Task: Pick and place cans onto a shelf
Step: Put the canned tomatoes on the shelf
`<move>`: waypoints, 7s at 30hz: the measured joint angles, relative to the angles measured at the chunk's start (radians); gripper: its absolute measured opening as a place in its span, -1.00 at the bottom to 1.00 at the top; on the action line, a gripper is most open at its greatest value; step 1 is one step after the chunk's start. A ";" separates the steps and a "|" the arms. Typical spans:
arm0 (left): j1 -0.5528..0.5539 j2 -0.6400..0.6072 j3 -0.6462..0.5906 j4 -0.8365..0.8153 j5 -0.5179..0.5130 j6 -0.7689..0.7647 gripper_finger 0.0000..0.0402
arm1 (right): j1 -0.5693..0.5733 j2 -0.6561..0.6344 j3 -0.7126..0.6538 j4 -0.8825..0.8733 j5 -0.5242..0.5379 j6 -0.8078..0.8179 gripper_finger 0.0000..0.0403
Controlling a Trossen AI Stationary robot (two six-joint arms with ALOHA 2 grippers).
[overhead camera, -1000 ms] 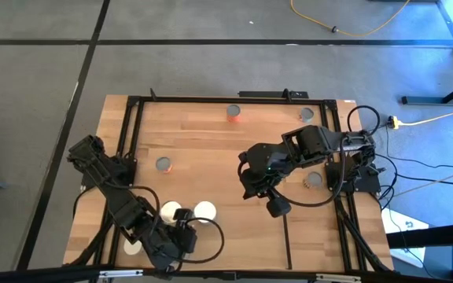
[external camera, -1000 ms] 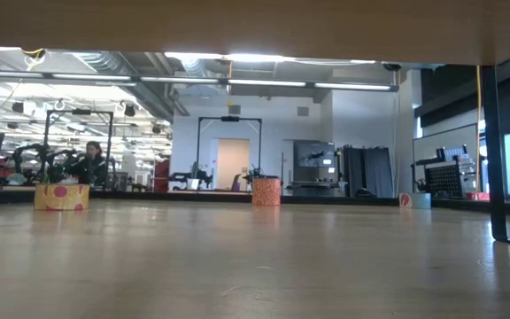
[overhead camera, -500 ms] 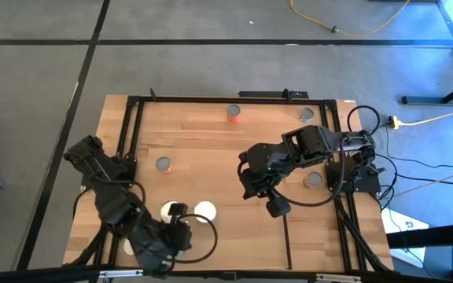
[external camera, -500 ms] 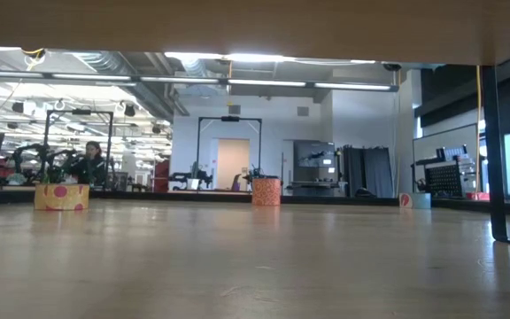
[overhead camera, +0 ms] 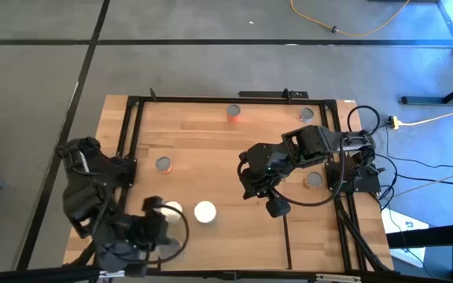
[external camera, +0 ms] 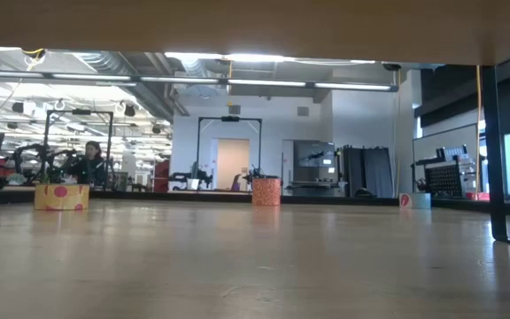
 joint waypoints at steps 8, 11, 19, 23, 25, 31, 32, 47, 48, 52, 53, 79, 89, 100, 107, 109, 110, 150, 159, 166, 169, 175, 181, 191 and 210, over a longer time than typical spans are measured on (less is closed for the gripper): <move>-0.079 0.000 0.000 -0.181 0.156 -0.388 -1.00 | 0.000 0.000 0.000 0.006 0.000 -0.001 -1.00; -0.113 0.000 -0.026 -0.207 0.167 -0.539 -1.00 | 0.000 0.000 0.000 0.014 0.001 -0.001 -1.00; -0.244 0.000 -0.149 -0.210 0.166 -0.829 -1.00 | -0.001 0.000 0.000 0.058 0.001 -0.001 -1.00; -0.263 0.001 -0.211 -0.175 0.166 -0.903 -0.96 | -0.001 0.000 0.000 0.068 0.001 -0.001 -1.00; -0.267 0.001 -0.232 -0.168 0.180 -0.925 -0.92 | -0.001 0.000 0.000 0.069 0.001 -0.001 -1.00; -0.268 0.001 -0.299 -0.168 0.282 -0.997 -0.77 | -0.001 0.000 0.000 0.071 0.001 0.000 -1.00; -0.268 0.001 -0.310 -0.167 0.298 -1.018 -0.75 | -0.001 0.000 0.000 0.075 0.001 0.000 -1.00; -0.298 0.001 -0.482 0.031 0.316 -0.793 -0.67 | -0.001 0.001 0.000 0.107 0.001 0.003 -1.00; -0.304 0.001 -0.497 0.047 0.315 -0.773 -0.67 | -0.001 0.001 0.000 0.108 0.001 0.007 -1.00; -0.332 0.001 -0.557 0.077 0.303 -0.696 -0.67 | -0.001 0.001 0.000 0.114 0.001 0.026 -1.00; -0.341 0.001 -0.572 0.079 0.292 -0.679 -0.67 | -0.001 0.001 0.000 0.114 0.001 0.026 -1.00; -0.413 0.001 -0.750 0.221 0.155 -0.488 -0.67 | -0.001 0.001 0.000 0.113 0.001 0.026 -1.00; -0.412 0.000 -0.791 0.292 0.157 -0.501 -0.67 | -0.001 0.001 0.000 0.112 0.001 0.026 -1.00; -0.412 0.000 -0.796 0.296 0.147 -0.503 -0.67 | -0.001 0.001 0.000 0.113 0.002 0.026 -1.00; -0.411 0.000 -0.796 0.296 0.146 -0.503 -0.67 | -0.001 0.001 0.000 0.113 0.002 0.026 -1.00; -0.411 0.000 -0.796 0.296 0.146 -0.504 -0.67 | -0.001 0.001 0.000 0.112 0.002 0.026 -1.00; -0.411 0.000 -0.796 0.296 0.146 -0.504 -0.67 | -0.001 0.001 0.000 0.112 0.002 0.026 -1.00; -0.404 0.003 -0.796 0.297 0.135 -0.504 -0.67 | -0.001 0.001 0.000 0.112 0.001 0.025 -1.00; -0.400 0.021 -0.795 0.296 0.135 -0.504 -0.67 | -0.001 0.001 0.000 0.112 0.001 0.025 -1.00; -0.400 0.025 -0.794 0.298 0.133 -0.504 -0.67 | -0.001 0.001 0.000 0.112 0.001 0.025 -1.00; -0.400 0.025 -0.794 0.299 0.133 -0.504 -0.67 | -0.001 0.001 0.000 0.112 0.001 0.025 -1.00; -0.400 0.026 -0.794 0.298 0.133 -0.504 -0.75 | -0.001 0.001 0.000 0.113 0.001 0.022 -1.00; -0.400 0.026 -0.794 0.302 0.132 -0.503 -0.94 | -0.001 0.001 0.000 0.113 0.001 0.022 -1.00; -0.391 0.026 -0.795 0.302 0.129 -0.504 -0.99 | -0.001 0.001 0.000 0.113 0.001 0.023 -1.00; -0.364 0.027 -0.697 0.200 0.139 -0.542 -1.00 | -0.001 0.001 0.000 0.113 0.001 0.025 -1.00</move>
